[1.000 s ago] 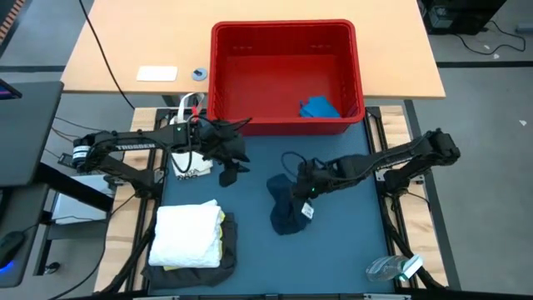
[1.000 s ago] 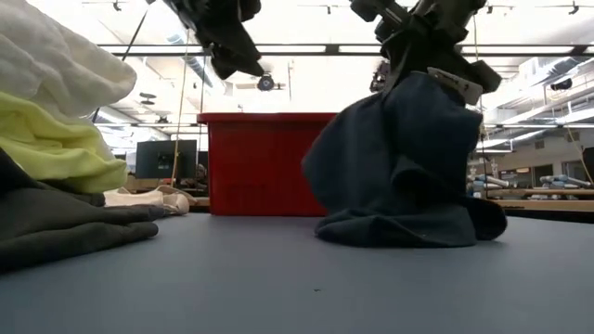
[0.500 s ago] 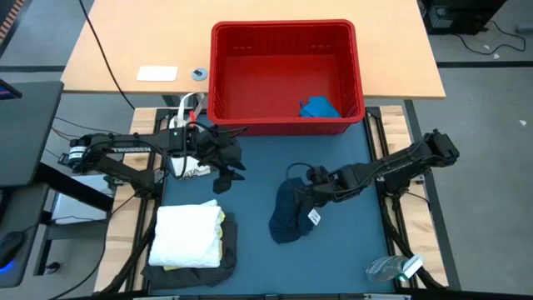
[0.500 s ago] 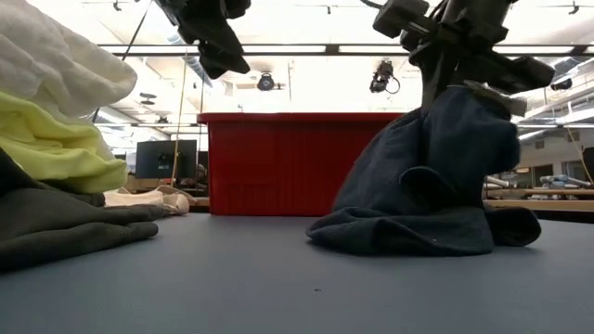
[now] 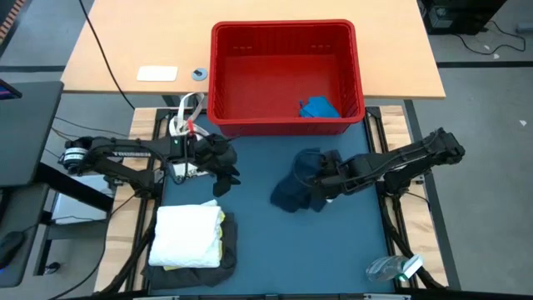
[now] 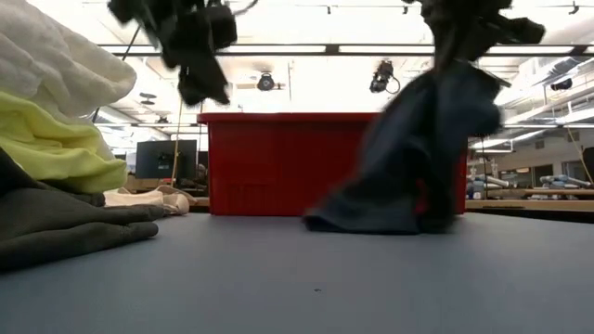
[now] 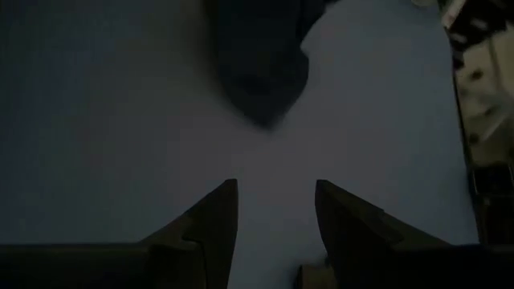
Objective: Fold laundry
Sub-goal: Remove the black shorts from the bin
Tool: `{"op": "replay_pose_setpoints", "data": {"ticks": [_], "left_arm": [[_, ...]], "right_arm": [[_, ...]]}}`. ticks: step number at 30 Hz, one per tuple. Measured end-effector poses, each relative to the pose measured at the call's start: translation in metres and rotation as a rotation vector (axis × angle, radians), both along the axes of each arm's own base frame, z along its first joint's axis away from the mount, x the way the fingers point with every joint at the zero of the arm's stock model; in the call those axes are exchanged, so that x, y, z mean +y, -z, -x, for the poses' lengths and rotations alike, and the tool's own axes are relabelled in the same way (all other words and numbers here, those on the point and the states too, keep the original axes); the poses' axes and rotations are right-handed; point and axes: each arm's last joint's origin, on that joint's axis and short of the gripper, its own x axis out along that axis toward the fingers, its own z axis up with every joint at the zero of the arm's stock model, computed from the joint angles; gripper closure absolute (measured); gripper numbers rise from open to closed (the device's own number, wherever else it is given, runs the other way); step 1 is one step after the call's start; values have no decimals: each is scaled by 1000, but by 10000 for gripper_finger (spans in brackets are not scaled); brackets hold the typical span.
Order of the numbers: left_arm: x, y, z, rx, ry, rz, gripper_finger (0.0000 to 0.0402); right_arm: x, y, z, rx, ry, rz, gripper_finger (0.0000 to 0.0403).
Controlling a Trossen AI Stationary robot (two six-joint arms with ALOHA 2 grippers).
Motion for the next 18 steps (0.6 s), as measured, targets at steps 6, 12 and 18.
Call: {"op": "replay_pose_setpoints", "data": {"ticks": [6, 12, 18], "left_arm": [[-8, 56, 1, -33, -143, 186, 230], [-12, 53, -8, -213, -275, 314, 230], [-13, 17, -34, -483, -289, 240, 230]], "right_arm": [[16, 38, -12, 14, -366, -335, 321], [39, 54, -4, 16, -689, -476, 315], [27, 34, 2, -45, -943, -251, 265]]}}
